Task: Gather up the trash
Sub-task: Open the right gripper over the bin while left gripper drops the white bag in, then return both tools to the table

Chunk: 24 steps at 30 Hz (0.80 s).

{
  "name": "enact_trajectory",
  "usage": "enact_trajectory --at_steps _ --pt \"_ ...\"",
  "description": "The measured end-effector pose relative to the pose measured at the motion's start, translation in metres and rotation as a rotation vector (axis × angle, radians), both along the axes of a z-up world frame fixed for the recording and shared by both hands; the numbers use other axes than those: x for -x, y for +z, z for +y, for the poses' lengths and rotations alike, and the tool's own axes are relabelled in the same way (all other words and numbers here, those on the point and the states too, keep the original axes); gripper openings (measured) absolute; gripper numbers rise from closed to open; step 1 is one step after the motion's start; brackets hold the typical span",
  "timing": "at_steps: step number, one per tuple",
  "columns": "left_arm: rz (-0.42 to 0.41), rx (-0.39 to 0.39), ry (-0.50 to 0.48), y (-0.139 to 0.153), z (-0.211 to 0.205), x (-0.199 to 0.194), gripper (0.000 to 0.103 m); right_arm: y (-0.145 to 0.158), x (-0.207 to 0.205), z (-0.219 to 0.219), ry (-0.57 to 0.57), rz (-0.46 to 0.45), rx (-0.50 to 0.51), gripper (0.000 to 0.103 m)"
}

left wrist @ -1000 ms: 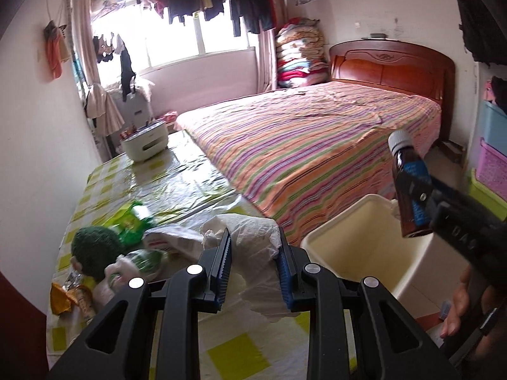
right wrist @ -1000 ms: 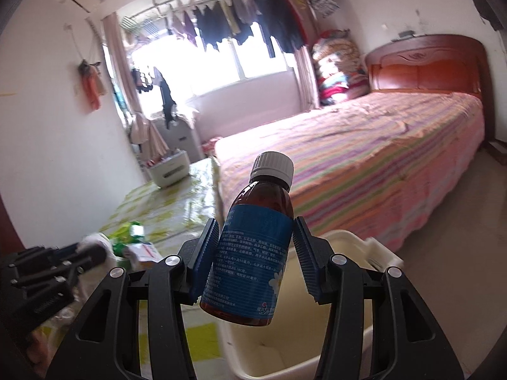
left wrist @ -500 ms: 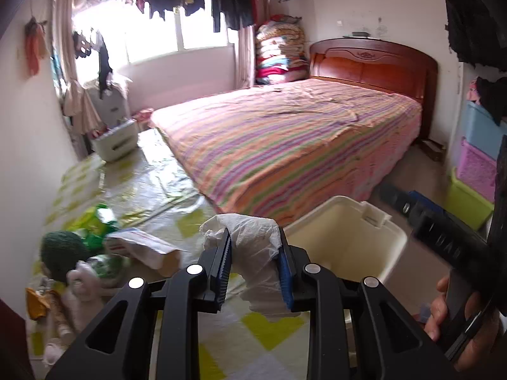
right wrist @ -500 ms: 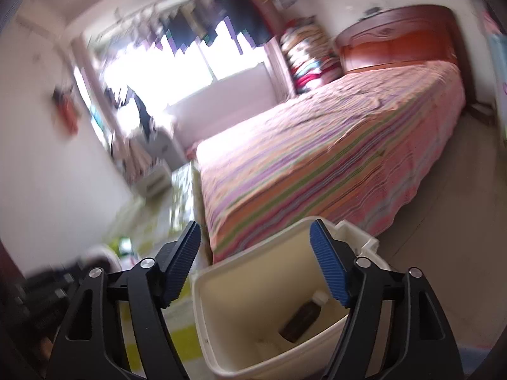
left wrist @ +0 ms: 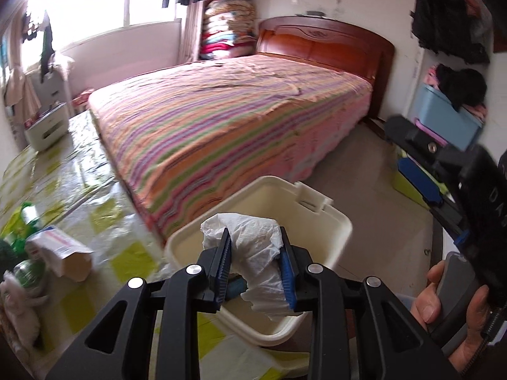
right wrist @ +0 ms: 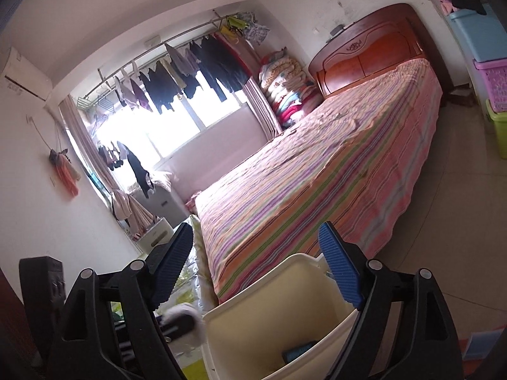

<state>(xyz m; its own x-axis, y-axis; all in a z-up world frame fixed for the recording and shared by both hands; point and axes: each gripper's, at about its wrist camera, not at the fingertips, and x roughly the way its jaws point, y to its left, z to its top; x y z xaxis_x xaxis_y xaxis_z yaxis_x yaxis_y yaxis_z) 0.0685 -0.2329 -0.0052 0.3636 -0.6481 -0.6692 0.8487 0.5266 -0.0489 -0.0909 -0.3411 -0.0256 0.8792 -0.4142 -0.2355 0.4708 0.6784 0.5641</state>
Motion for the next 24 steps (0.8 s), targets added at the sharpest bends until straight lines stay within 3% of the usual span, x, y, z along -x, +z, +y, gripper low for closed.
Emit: enact_trajectory --at_steps 2,4,6,11,24 --pt "-0.002 -0.006 -0.015 -0.004 -0.007 0.004 0.045 -0.001 0.001 -0.002 0.0 -0.003 -0.003 0.08" --pt "-0.018 -0.008 -0.013 -0.007 -0.01 0.006 0.077 -0.001 0.001 -0.001 -0.001 -0.001 -0.001 0.081" --pt "-0.029 -0.006 -0.007 -0.007 -0.012 0.008 0.084 0.0 0.001 0.0 0.0 -0.003 0.0 0.081" --pt "-0.025 0.002 0.023 -0.002 -0.006 0.002 0.084 0.0 0.002 -0.001 0.003 -0.007 -0.003 0.081" --pt "-0.198 0.059 0.264 0.04 0.076 -0.031 0.084 0.005 -0.031 0.028 0.137 0.019 0.039 0.085"
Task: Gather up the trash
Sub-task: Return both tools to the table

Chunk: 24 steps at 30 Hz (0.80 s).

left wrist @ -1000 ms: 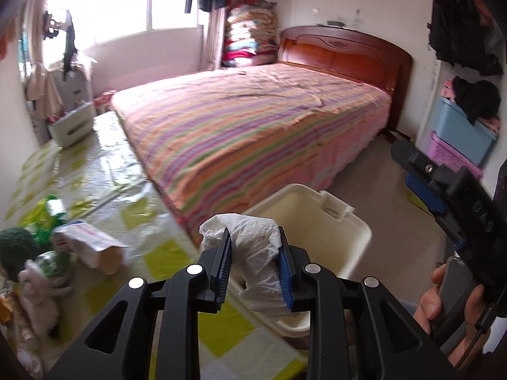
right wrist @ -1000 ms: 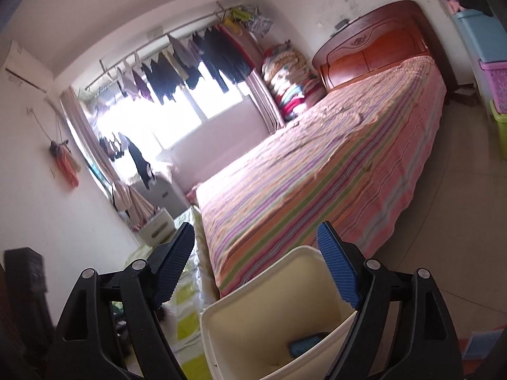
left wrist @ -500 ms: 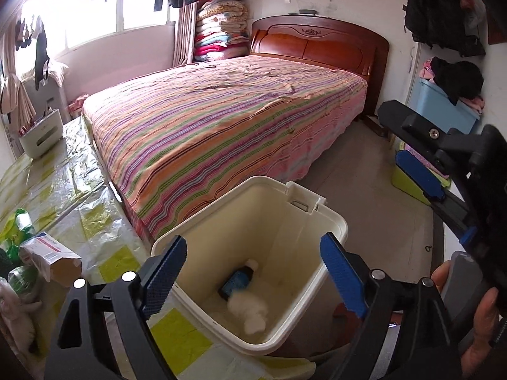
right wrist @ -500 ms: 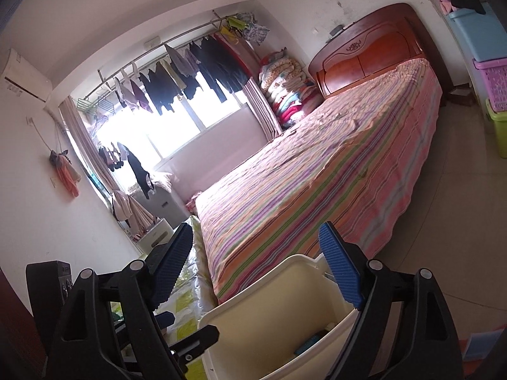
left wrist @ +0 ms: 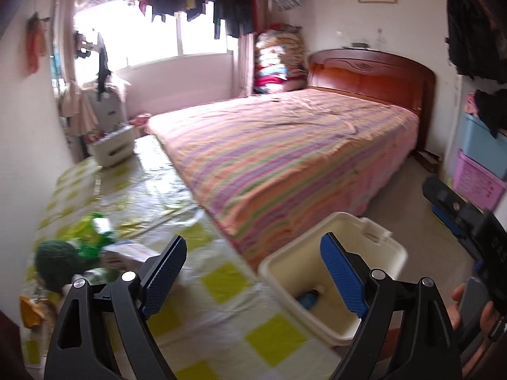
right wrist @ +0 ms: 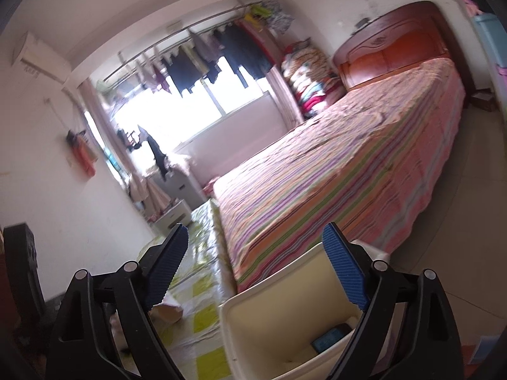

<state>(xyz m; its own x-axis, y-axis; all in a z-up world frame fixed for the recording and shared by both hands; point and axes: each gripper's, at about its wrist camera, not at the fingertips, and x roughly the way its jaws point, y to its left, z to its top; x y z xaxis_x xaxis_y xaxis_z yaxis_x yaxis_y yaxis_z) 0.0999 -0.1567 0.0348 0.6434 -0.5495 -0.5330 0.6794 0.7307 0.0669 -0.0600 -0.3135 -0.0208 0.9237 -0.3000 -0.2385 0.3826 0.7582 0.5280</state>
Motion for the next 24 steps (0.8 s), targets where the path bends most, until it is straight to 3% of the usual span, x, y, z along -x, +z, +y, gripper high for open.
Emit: enact_trajectory --at_steps 9,14,22,24 --pt "-0.039 -0.006 0.201 0.002 0.077 -0.046 0.084 0.021 -0.057 0.06 0.276 -0.009 0.135 0.09" --pt "-0.019 0.02 0.327 0.001 0.132 -0.072 0.084 0.041 -0.094 0.107 0.404 -0.029 0.247 0.091" --pt "-0.035 0.029 0.511 0.005 0.217 -0.098 0.084 0.087 -0.151 0.167 0.454 -0.144 0.387 0.091" --pt "-0.058 0.021 0.575 0.004 0.242 -0.104 0.084 0.095 -0.165 0.18 0.482 -0.186 0.399 0.097"
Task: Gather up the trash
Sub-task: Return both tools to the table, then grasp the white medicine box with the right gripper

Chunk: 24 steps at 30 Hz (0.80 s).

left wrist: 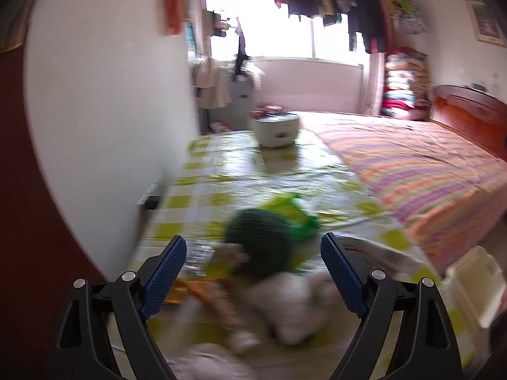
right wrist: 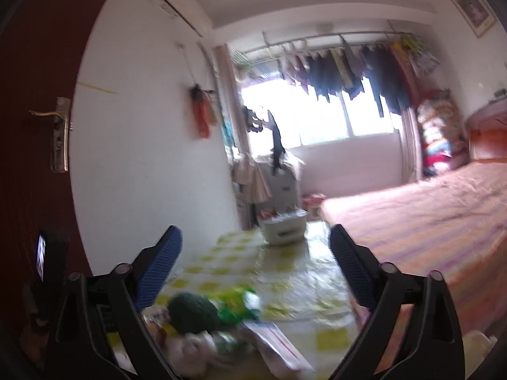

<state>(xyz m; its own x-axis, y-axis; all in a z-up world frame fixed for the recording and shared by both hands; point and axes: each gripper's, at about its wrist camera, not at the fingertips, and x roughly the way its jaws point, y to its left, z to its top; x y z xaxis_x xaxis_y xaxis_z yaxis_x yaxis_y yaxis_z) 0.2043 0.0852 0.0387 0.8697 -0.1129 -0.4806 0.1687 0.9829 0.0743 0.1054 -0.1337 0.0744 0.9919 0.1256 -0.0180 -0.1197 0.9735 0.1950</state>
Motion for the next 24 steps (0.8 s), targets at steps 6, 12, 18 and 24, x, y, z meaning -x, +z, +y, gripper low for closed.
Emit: enact_trajectory --at_steps 6,12,18,24 --pt "0.032 0.006 0.134 -0.016 0.054 -0.019 0.084 -0.038 -0.072 0.037 0.225 0.289 0.011 0.097" --pt "0.061 -0.062 0.196 -0.034 0.077 -0.026 0.084 -0.08 -0.088 0.047 0.214 0.419 0.144 0.096" --pt "0.093 -0.031 0.177 -0.038 0.083 -0.028 0.084 -0.107 -0.109 0.021 0.154 0.556 0.159 0.092" --pt "0.1 -0.048 0.157 -0.04 0.075 -0.027 0.084 -0.14 -0.143 0.029 0.185 0.718 0.271 0.061"
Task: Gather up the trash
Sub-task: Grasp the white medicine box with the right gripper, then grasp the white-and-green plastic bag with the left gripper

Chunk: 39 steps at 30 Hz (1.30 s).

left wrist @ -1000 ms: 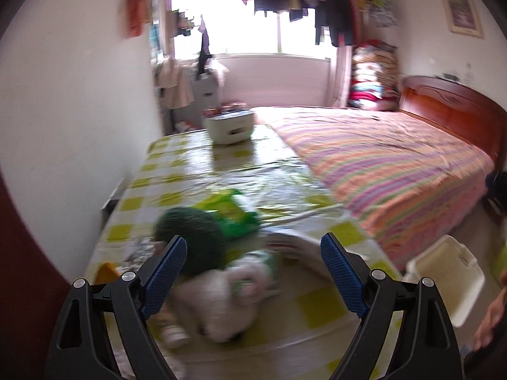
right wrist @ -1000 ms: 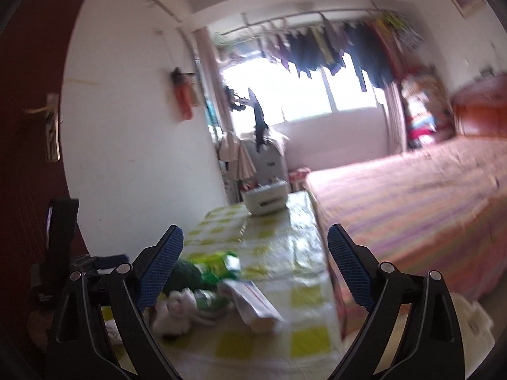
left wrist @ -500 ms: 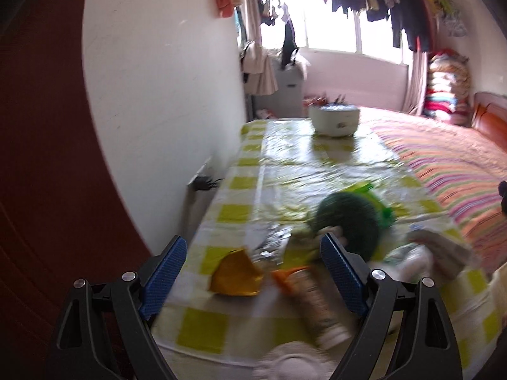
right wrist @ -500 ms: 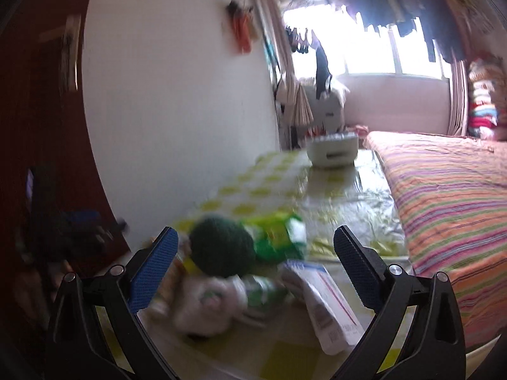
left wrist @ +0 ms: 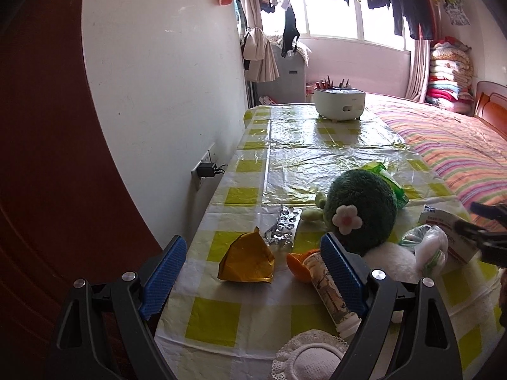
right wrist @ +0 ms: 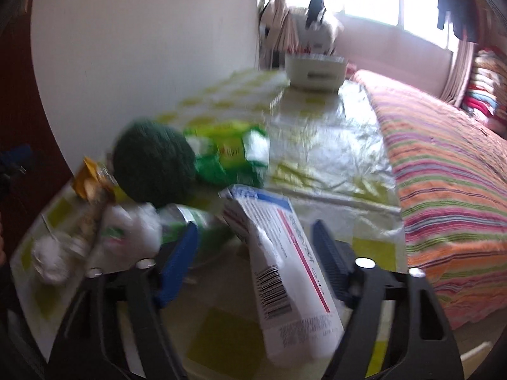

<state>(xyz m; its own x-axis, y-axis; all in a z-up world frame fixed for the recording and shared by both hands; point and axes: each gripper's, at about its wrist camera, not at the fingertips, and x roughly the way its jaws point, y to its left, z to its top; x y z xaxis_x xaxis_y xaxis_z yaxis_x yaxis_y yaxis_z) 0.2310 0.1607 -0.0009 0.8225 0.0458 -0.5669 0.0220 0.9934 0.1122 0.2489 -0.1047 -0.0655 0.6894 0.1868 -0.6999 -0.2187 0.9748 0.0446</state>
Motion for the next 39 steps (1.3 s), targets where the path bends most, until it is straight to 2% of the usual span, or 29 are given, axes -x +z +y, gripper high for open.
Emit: enact_trajectory --at_steps 2,4,5,6,11,13,16,25,32,39 --pt "0.006 -0.001 -0.013 0.0 -0.003 -0.001 0.084 -0.016 -0.01 0.001 0.009 0.061 0.003 0.058" --pt "0.009 -0.011 -0.027 -0.002 -0.008 -0.001 0.084 -0.021 -0.012 0.002 -0.005 0.07 0.041 0.047" --pt "0.01 -0.015 -0.03 -0.003 -0.009 -0.001 0.084 -0.02 -0.011 0.002 -0.007 0.068 0.053 0.039" --pt "0.014 -0.023 -0.034 -0.004 -0.012 -0.002 0.084 -0.019 -0.011 0.001 -0.009 0.07 0.057 0.036" --pt "0.031 0.003 -0.061 -0.005 -0.019 -0.003 0.084 -0.013 -0.004 -0.005 -0.02 0.065 0.05 0.031" --pt "0.035 0.018 -0.081 -0.004 -0.025 -0.003 0.084 -0.009 0.001 -0.009 -0.026 0.055 0.017 0.028" --pt "0.038 0.019 -0.108 -0.004 -0.037 -0.002 0.084 -0.002 0.008 -0.015 -0.034 0.042 -0.048 0.027" --pt "0.072 -0.014 -0.248 -0.012 -0.088 0.001 0.084 0.033 0.043 -0.032 -0.059 -0.072 -0.185 0.027" --pt "0.08 -0.047 -0.34 -0.019 -0.135 -0.002 0.084 0.048 0.061 -0.037 -0.056 -0.128 -0.22 0.027" --pt "0.135 -0.071 -0.388 -0.033 -0.172 -0.015 0.084 0.053 0.073 -0.053 -0.084 -0.152 -0.238 0.027"
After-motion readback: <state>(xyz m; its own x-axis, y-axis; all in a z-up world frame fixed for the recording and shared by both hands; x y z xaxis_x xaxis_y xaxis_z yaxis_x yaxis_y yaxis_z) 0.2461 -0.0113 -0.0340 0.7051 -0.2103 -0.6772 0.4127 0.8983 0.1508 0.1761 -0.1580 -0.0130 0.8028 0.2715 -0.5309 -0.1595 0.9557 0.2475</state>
